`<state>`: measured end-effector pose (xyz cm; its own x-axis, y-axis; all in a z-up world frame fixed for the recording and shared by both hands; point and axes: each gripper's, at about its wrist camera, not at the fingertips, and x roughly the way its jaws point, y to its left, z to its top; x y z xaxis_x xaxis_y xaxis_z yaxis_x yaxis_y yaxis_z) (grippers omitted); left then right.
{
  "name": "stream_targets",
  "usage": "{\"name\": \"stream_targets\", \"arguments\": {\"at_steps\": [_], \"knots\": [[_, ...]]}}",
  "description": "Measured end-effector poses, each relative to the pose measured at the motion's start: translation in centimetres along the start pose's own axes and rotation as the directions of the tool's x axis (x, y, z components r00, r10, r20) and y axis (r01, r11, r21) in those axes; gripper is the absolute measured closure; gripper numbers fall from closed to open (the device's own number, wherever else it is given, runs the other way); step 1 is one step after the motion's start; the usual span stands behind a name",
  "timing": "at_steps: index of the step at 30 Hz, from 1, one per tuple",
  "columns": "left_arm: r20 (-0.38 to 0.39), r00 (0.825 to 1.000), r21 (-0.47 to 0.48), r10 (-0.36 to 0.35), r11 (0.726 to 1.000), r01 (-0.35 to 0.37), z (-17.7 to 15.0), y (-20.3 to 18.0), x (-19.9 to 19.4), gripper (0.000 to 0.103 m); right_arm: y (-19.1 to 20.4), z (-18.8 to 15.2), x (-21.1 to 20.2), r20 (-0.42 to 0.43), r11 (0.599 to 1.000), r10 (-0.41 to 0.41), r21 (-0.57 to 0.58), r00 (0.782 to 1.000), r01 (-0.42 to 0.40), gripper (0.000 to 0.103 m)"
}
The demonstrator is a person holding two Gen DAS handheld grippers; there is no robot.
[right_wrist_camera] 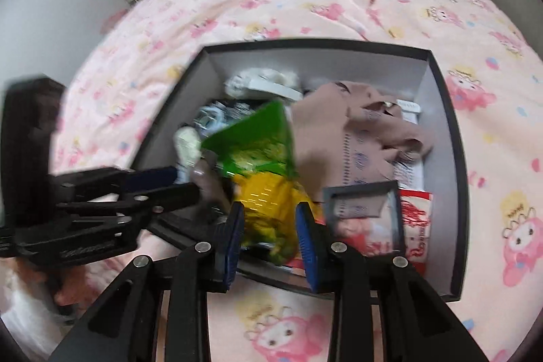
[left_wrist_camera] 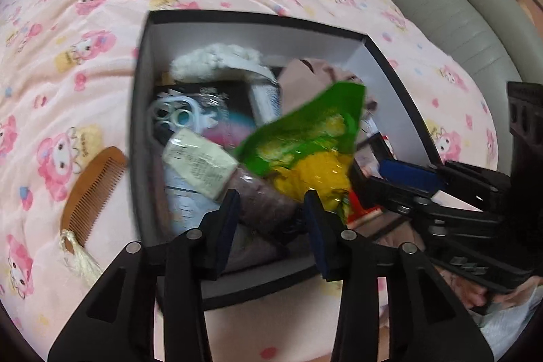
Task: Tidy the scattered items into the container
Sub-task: 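Push the tube down among the boxed items with the left gripper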
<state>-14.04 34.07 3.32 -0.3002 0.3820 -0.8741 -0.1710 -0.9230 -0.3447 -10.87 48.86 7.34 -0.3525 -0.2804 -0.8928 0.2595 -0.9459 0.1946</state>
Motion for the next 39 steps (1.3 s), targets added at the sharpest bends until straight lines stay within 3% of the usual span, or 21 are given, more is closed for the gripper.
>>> {"name": "stream_targets", "arguments": {"at_steps": [3, 6, 8, 13, 14, 16, 19, 23, 27, 29, 30, 33, 37, 39], "knots": [[-0.078, 0.996, -0.03, 0.035, 0.999, -0.037, 0.2, 0.0, 1.4, 0.062, -0.2, -0.1, 0.7, -0.007, 0.996, -0.09, -0.017, 0.996, 0.09, 0.075], [-0.114, 0.991, -0.017, 0.07, 0.997, -0.072, 0.9, -0.1, 1.9, 0.064, -0.5, -0.2, 1.1, -0.024, 0.999, -0.053, -0.01, 0.998, 0.053, 0.075], [-0.113, 0.986, 0.014, 0.12, 0.993, -0.119, 1.4, -0.3, 1.9, 0.078, -0.9, -0.2, 1.0, -0.021, 0.998, -0.055, 0.003, 0.998, 0.055, 0.075], [-0.112, 0.974, 0.021, 0.197, 0.98, -0.196, 3.0, 0.6, 1.5, 0.08, -0.3, -0.6, 0.7, -0.015, 1.0, 0.002, 0.01, 1.0, -0.002, 0.074], [-0.103, 0.976, 0.015, 0.193, 0.981, -0.192, 3.0, 0.6, 1.2, 0.08, 0.1, -0.6, 1.0, -0.021, 1.0, 0.024, 0.014, 0.999, -0.024, 0.074], [-0.102, 0.99, -0.002, 0.095, 0.995, -0.096, 2.8, 0.5, 0.4, 0.08, 0.7, -0.8, 1.3, -0.034, 0.998, 0.065, 0.014, 0.997, -0.065, 0.075], [-0.109, 0.994, 0.031, 0.012, 0.999, -0.008, 2.4, -0.7, 0.2, 0.079, 0.5, -0.5, 0.4, 0.02, 0.999, 0.035, 0.033, 0.999, -0.036, 0.075], [-0.104, 0.99, 0.083, 0.092, 0.993, -0.084, 2.5, -2.1, 2.1, 0.079, -1.7, 0.2, -0.7, 0.083, 0.992, -0.01, 0.125, 0.996, 0.0, 0.074], [-0.114, 0.976, 0.018, 0.183, 0.983, -0.183, 2.9, -0.8, 2.8, 0.077, -2.9, -0.1, 0.0, 0.052, 0.98, 0.019, 0.196, 0.998, -0.029, 0.074], [-0.098, 0.968, 0.011, 0.229, 0.973, -0.229, 2.9, -0.5, 2.3, 0.077, -2.5, 0.0, 0.3, 0.057, 0.983, -0.043, 0.18, 0.997, 0.032, 0.074], [-0.083, 0.97, 0.01, 0.231, 0.973, -0.231, 2.9, -0.3, 1.9, 0.078, -2.0, 0.1, 0.3, 0.066, 0.986, -0.09, 0.147, 0.994, 0.079, 0.074], [-0.083, 0.994, -0.041, 0.068, 0.997, -0.071, 3.0, 0.5, 1.5, 0.077, -0.6, 0.5, 0.3, 0.103, 0.988, -0.141, 0.074, 0.985, 0.134, 0.074], [-0.064, 0.995, -0.049, 0.082, 0.995, -0.085, 3.5, 0.9, 2.4, 0.078, -1.2, 0.8, 0.3, 0.1, 0.992, -0.046, 0.118, 0.994, 0.034, 0.074], [-0.092, 0.993, -0.057, 0.069, 0.996, -0.074, 3.3, 0.9, 3.1, 0.078, -1.5, 0.5, 0.5, 0.083, 0.99, -0.042, 0.135, 0.996, 0.03, 0.074]]}}
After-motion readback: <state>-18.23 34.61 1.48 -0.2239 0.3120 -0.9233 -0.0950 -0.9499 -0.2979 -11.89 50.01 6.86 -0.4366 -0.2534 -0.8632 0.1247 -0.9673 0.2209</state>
